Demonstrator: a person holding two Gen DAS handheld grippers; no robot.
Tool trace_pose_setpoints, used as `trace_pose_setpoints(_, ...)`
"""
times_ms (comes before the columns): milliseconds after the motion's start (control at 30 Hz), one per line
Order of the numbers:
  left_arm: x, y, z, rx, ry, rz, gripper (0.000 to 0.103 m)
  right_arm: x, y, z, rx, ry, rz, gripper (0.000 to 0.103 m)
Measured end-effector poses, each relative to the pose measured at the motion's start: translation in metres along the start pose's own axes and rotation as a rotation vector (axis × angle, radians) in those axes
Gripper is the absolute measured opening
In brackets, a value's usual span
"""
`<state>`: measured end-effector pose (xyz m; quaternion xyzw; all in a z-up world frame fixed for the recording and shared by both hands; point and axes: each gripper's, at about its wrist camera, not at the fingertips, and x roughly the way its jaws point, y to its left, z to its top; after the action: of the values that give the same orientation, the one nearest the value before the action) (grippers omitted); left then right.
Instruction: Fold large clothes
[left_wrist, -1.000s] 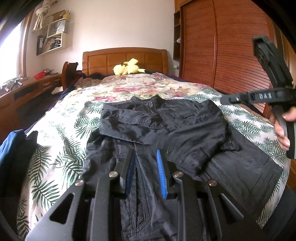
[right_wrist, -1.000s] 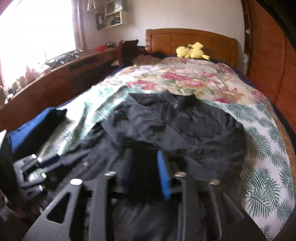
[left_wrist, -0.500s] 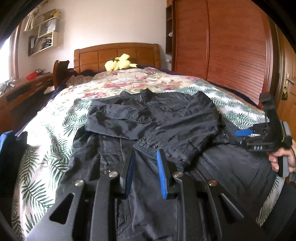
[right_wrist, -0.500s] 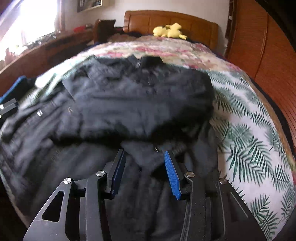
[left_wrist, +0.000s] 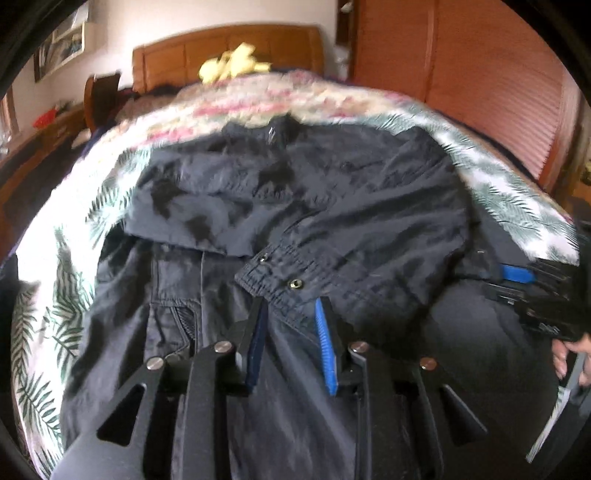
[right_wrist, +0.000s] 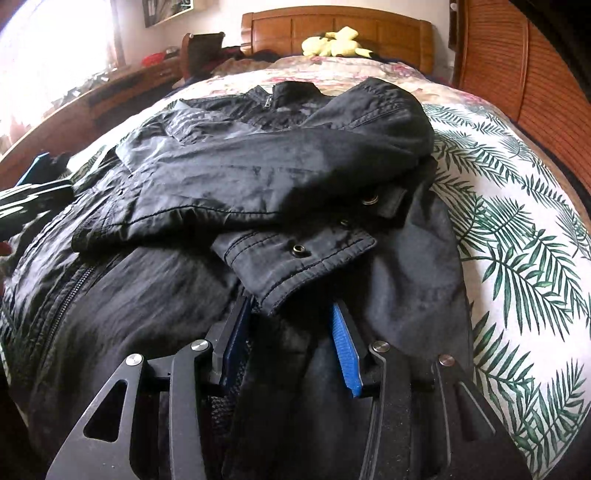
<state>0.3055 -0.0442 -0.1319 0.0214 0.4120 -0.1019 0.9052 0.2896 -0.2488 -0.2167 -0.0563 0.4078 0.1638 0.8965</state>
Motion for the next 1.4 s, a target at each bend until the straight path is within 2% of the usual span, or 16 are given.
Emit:
trace_pose_setpoints(100, 0.018, 0.005, 0.007, -0.028, 0.046, -0.005, 0.025, 0.0, 0.001, 0.001, 0.003, -0.013, 0.0, 0.044)
trace_pose_setpoints(233, 0.043, 0.01, 0.015, -0.033, 0.105, 0.043, 0.025, 0.0, 0.0, 0.001, 0.004, -0.015, 0.002, 0.044)
trace_pose_setpoints(400, 0.065, 0.02, 0.022, -0.071, 0.16, 0.029, 0.029, -0.003, -0.005, 0.0, 0.03, -0.023, 0.037, 0.044)
trace_pose_setpoints(833, 0.086, 0.025, 0.037, -0.087, 0.173, 0.022, 0.03, -0.002, -0.004, 0.0, 0.029, -0.018, 0.045, 0.045)
trace_pose_setpoints(933, 0.086, 0.021, 0.036, -0.058, 0.171, 0.028, 0.025, -0.002, -0.004, 0.0, 0.03, -0.018, 0.047, 0.045)
trace_pose_setpoints(1000, 0.084, 0.021, 0.035, -0.059, 0.166, 0.028, 0.022, -0.002, -0.004, 0.0, 0.03, -0.018, 0.045, 0.045)
trace_pose_setpoints(1067, 0.083, 0.019, 0.036, -0.045, 0.158, 0.013, 0.01, -0.002, -0.004, 0.0, 0.029, -0.018, 0.045, 0.045)
trace_pose_setpoints(1167, 0.077, 0.01, 0.039, -0.006, 0.134, 0.058, 0.005, -0.002, -0.004, 0.0, 0.025, -0.017, 0.04, 0.045)
trace_pose_setpoints(1267, 0.058, 0.003, 0.046, 0.012, 0.062, 0.106, 0.004, -0.001, -0.004, 0.0, 0.023, -0.018, 0.038, 0.045)
trace_pose_setpoints(1400, 0.008, -0.005, 0.071, 0.017, -0.084, 0.132, 0.003, -0.001, -0.004, 0.0, 0.022, -0.018, 0.037, 0.045)
